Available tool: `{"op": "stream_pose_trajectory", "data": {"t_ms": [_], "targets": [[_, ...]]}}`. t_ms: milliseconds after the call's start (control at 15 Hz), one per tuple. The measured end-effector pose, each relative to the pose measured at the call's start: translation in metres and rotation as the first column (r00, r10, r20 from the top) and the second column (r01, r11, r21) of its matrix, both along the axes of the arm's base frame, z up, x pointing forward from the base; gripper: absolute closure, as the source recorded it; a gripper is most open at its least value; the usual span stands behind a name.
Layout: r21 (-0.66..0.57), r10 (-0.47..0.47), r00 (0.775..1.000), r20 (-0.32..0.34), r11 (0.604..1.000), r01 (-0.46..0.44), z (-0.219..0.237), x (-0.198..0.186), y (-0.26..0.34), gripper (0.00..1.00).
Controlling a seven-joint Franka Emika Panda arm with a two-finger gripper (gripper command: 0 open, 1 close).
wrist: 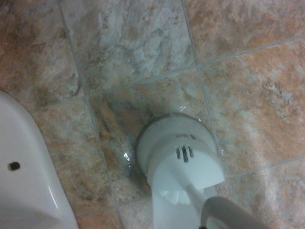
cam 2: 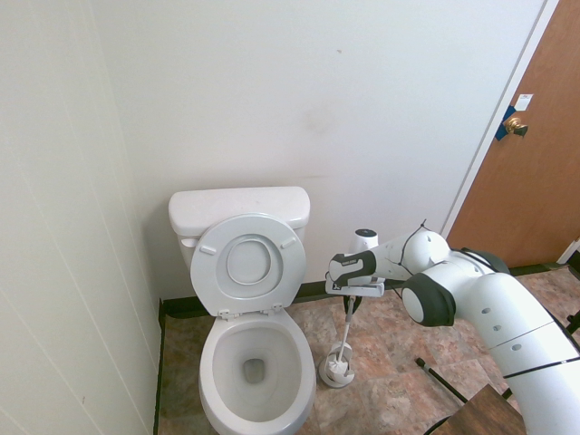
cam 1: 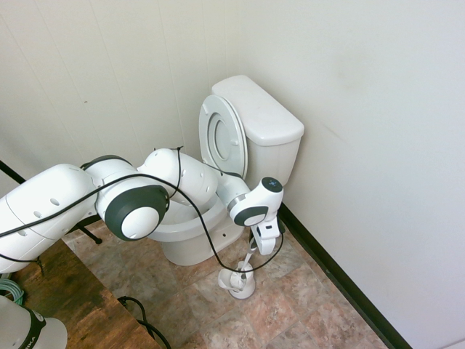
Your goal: Clean the toilet
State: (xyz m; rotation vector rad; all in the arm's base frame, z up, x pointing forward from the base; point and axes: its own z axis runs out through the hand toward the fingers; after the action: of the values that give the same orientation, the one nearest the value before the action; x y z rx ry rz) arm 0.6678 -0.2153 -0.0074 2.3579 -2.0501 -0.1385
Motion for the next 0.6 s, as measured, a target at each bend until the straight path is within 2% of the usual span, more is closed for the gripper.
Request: {"op": "stream_pose_trajectory", "data": {"t_ms": [267,600], "targets": [[-0.008,-0.005,0.998,0.063,1.000,0.005,-0.001,-0.027,-0.002,1.00],[-0.005,-0.009,0.994,0.108,1.000,0.010,-0.004,-0.074,-0.004,1.00]]}}
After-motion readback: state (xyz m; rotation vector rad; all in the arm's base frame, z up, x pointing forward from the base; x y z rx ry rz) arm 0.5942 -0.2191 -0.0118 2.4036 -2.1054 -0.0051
